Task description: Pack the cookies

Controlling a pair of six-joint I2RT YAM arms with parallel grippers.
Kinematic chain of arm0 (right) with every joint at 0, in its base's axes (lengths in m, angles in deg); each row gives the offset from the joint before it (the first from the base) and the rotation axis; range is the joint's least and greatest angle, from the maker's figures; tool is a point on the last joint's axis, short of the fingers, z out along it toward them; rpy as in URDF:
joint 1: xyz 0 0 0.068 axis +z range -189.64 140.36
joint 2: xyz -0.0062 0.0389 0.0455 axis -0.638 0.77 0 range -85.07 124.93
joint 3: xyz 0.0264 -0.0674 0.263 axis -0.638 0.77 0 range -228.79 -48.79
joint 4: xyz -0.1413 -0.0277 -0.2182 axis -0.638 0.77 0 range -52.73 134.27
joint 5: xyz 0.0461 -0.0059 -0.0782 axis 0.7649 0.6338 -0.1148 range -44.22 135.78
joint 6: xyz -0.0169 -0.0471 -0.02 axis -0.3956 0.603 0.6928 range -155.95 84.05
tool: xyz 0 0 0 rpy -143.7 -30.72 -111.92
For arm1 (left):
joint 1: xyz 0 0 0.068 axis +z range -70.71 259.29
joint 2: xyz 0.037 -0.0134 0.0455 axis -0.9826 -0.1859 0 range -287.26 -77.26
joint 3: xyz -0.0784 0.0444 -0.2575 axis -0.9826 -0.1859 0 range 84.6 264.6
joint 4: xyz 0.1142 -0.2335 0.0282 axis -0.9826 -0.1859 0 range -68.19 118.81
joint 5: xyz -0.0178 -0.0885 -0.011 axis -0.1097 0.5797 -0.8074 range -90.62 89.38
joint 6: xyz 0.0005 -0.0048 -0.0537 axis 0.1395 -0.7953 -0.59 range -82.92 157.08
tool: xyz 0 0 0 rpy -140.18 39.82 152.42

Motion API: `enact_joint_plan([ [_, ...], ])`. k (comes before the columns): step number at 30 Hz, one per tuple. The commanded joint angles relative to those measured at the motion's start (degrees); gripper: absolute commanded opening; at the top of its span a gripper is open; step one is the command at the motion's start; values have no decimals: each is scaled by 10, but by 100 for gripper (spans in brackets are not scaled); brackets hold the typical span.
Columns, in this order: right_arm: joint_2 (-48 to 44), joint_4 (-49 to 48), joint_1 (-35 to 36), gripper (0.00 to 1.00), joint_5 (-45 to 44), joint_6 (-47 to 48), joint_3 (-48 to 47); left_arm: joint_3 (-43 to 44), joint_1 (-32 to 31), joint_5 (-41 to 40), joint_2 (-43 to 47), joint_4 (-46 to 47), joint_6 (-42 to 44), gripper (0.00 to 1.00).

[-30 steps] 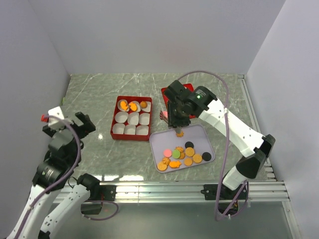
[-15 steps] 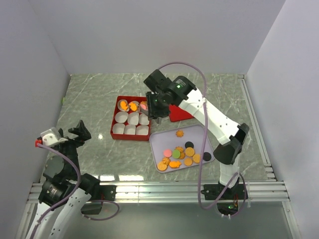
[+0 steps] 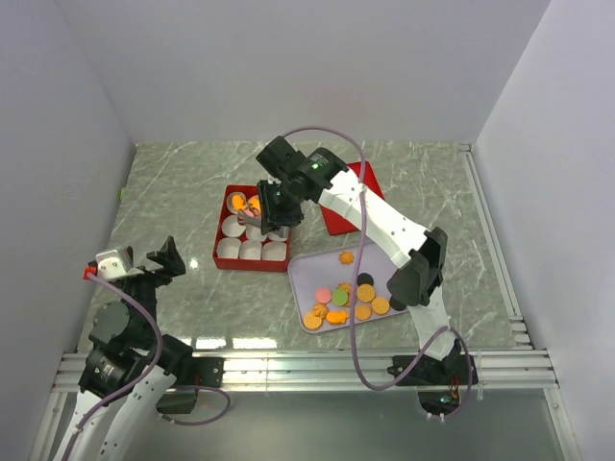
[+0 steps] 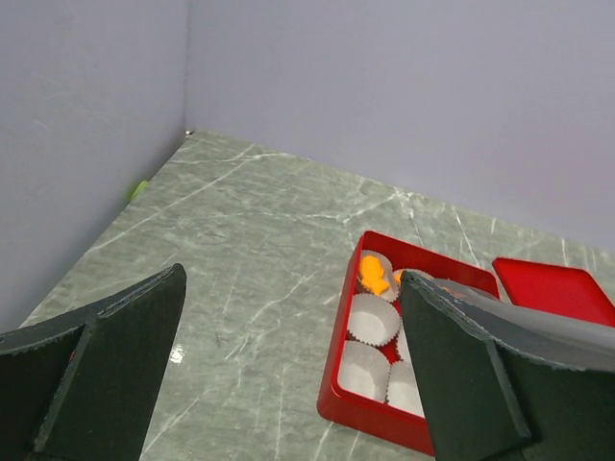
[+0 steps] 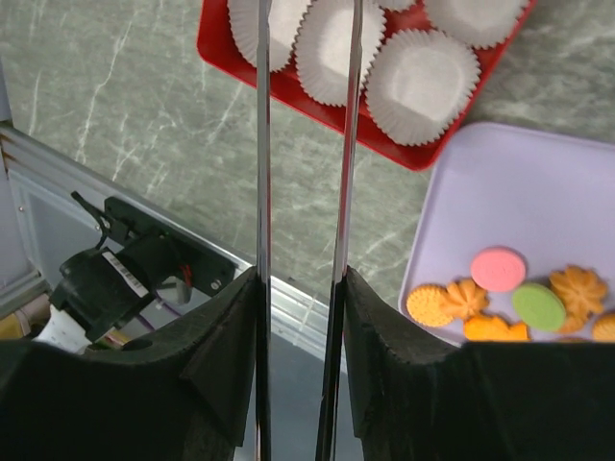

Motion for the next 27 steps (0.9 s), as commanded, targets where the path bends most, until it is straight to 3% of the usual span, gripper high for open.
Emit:
enact_joint_plan([
  [1,14,-40,6,43,25,15,-34,-2,2,42,4,4,17,100],
  [7,40,-75,6,43,47,19,-43,0,2,79,9,-4,32,99],
  [27,95,-99,-5,47,33,28,-49,3,2,77,-4,-3,33,99],
])
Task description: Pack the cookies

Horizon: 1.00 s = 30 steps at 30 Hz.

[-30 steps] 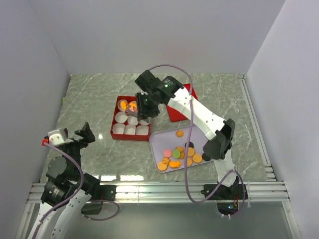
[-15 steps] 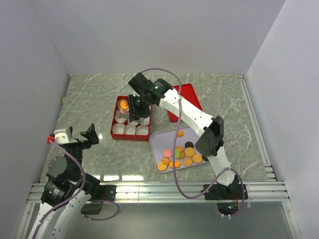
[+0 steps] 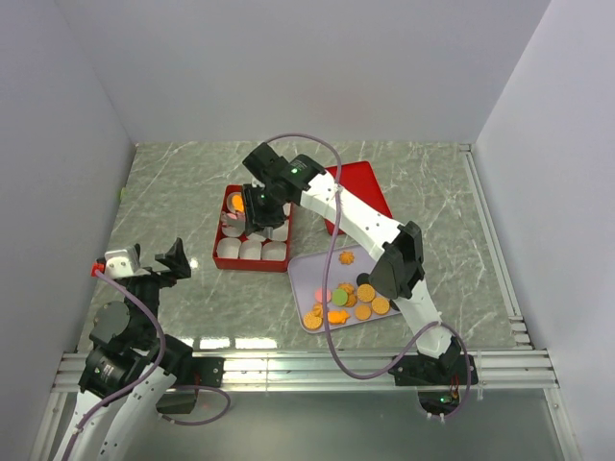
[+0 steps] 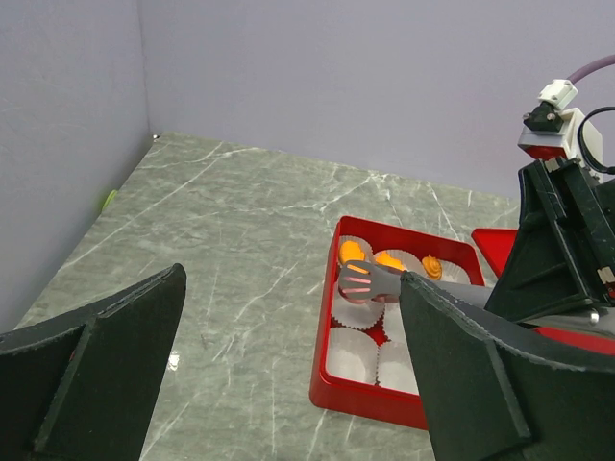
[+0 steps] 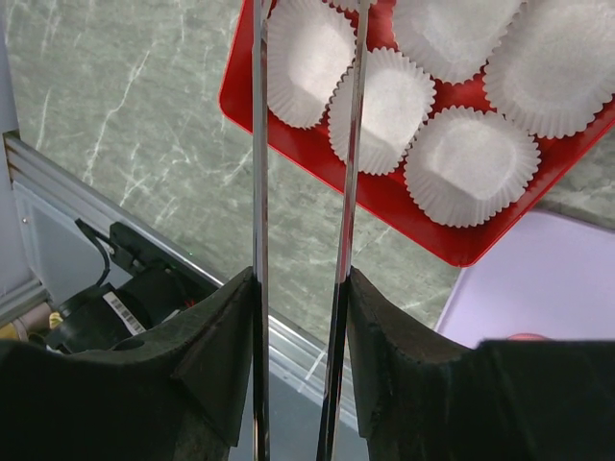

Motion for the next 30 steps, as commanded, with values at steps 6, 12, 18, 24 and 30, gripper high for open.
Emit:
enact_joint_plan([
  [6,6,-26,-6,49,-11,11,-13,3,2,16,-6,5,11,99],
  [12,1,-29,-7,51,-17,8,-2,3,2,16,-7,5,12,99],
  [18,-19,-29,-12,51,-19,7,-7,3,2,15,-7,4,12,99],
  [24,-64,-22,-12,51,-35,8,16,2,2,20,-10,5,13,99],
  [30,-159,-22,-14,50,-80,10,104,3,2,27,-7,4,15,99],
])
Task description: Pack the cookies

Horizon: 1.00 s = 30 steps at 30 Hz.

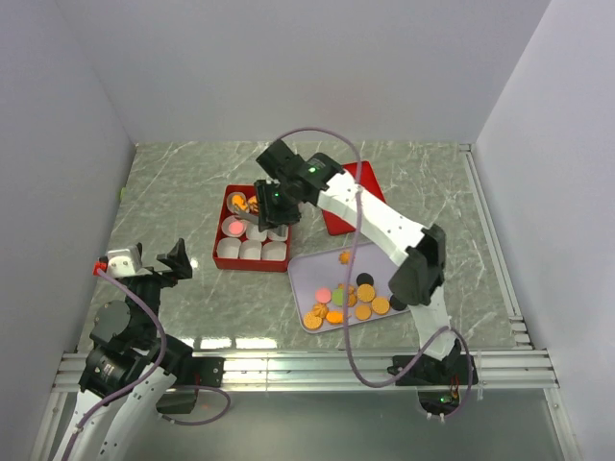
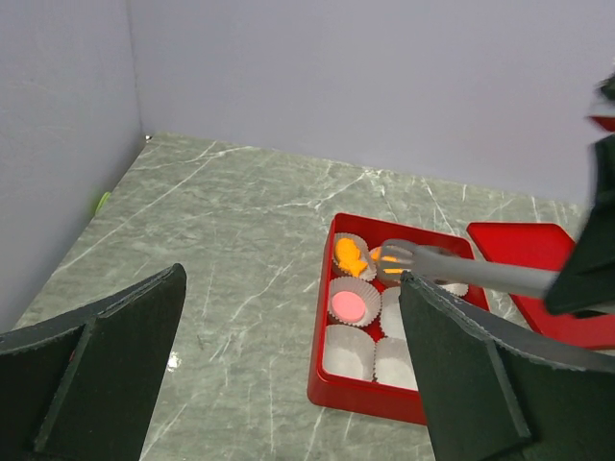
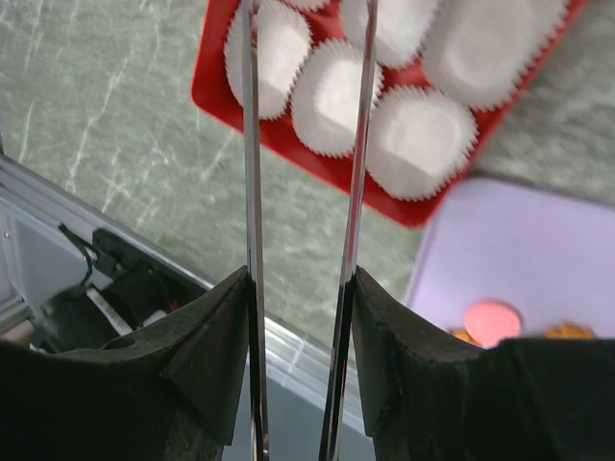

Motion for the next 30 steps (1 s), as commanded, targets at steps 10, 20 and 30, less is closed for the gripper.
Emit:
enact_joint_plan([
  [10,-289,1,-7,50,-134,-23,258,-2,2,29,1,9,21,100],
  [20,-459,-11,-11,50,-178,-82,499,-3,2,45,9,6,26,99],
  [30,-501,8,-13,50,-191,-111,566,-3,1,55,9,5,30,99],
])
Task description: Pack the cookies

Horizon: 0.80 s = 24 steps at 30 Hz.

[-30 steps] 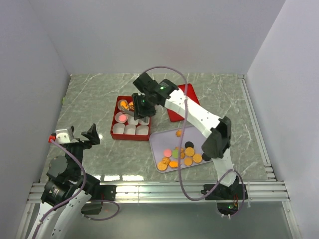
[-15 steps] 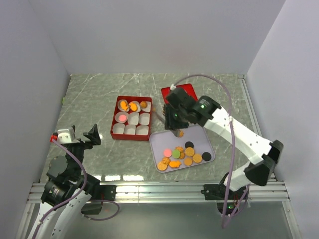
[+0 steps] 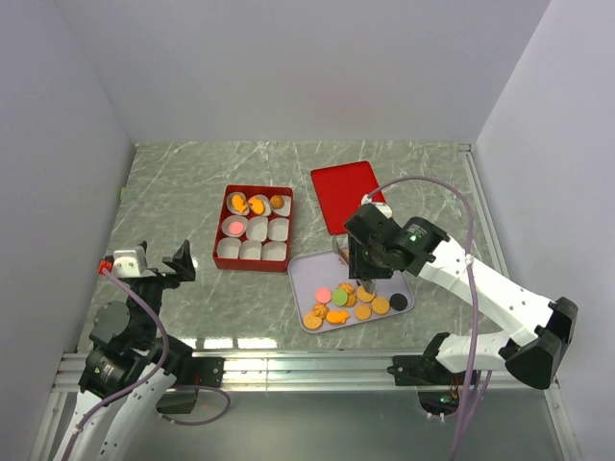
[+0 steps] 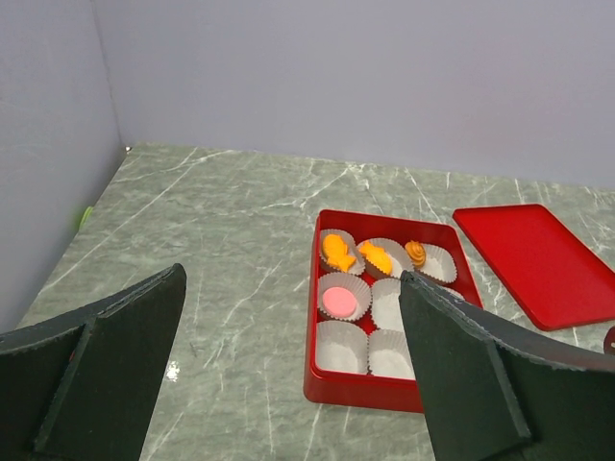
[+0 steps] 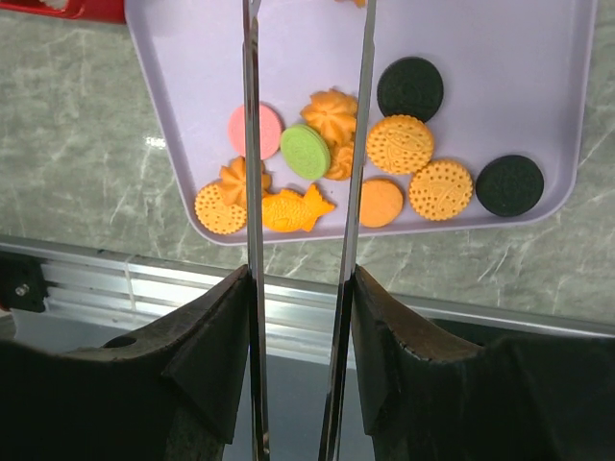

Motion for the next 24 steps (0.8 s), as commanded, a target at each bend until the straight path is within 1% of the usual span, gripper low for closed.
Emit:
enact_joint_plan([
  [1,-10,-5,-3,50,-17,-19,18,-3,1,14,9,5,8,100],
  [6,-6,-16,-3,50,-6,-22,39,-3,1,14,13,4,8,99],
  [24,44,-36,-3,50,-4,-25,51,-3,0,19,17,3,9,100],
])
